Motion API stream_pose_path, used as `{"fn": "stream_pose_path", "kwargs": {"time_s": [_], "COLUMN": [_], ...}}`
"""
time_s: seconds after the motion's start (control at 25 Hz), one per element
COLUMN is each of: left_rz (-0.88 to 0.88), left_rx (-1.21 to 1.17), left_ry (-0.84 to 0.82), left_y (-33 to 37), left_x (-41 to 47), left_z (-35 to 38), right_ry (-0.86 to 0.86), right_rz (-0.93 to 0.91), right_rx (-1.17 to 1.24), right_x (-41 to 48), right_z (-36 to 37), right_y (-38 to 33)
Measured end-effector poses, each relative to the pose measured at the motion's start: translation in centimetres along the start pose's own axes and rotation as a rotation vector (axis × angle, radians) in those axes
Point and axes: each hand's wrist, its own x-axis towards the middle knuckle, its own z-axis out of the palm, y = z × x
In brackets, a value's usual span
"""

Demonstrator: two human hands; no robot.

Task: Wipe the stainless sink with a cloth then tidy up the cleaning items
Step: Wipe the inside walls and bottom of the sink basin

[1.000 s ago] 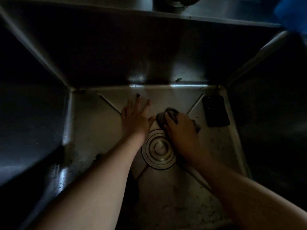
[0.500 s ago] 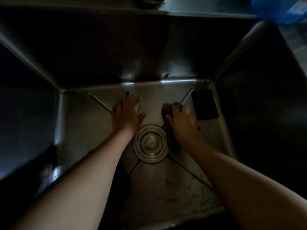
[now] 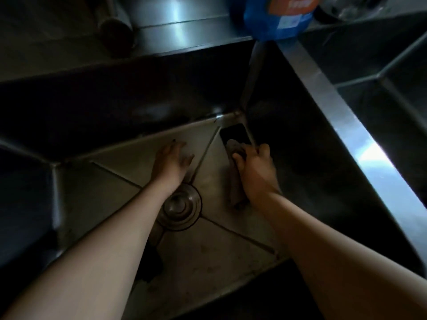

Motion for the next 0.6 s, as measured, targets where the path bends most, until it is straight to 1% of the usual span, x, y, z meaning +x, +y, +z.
{"fn": "stream_pose_path", "kwargs": {"time_s": [0.12,0.2,0.28,0.32,0.4,0.48,0.52,0.6], "left_rz": [0.010,0.072,0.105,0.093,0.046,0.029,0.016,-0.072], "left_rx": [-0.208,-0.268,-0.230,-0.186,-0.044,0.076,0.091,0.056], "left_ry": [-0.033,-0.068,-0.105,-0.113,-0.110,-0.102,-0.094,-0.054], "left_y": [3.7,6.0,7.3,7.6,7.7,7.7,7.9,8.3], "left_x": [2.1,3.3,4.5,5.0,5.7,6.3,6.4,6.6], "left_z": [1.7,3.0,4.6,5.4,6.7,7.6,7.9,8.3], "right_ry": [0.011,0.032,0.074,0.093,0.110,0.090,0.077,0.072], "right_rz": [0.128,0.134,0.124,0.120,0.114,0.099,0.096,0.120], "right_rx": [0.013,0.016,0.033,0.044,0.060,0.064,0.060,0.038], "right_x": [0.1,0.2,0.6,0.8,1.3,1.4,1.4,1.3], "right_z": [-1.6,-1.8,-2.0,-2.1,-2.5,-2.8,-2.8,-2.7], "right_y": [1.8,2.3,2.2,2.1,2.2,2.4,2.5,2.6]}}
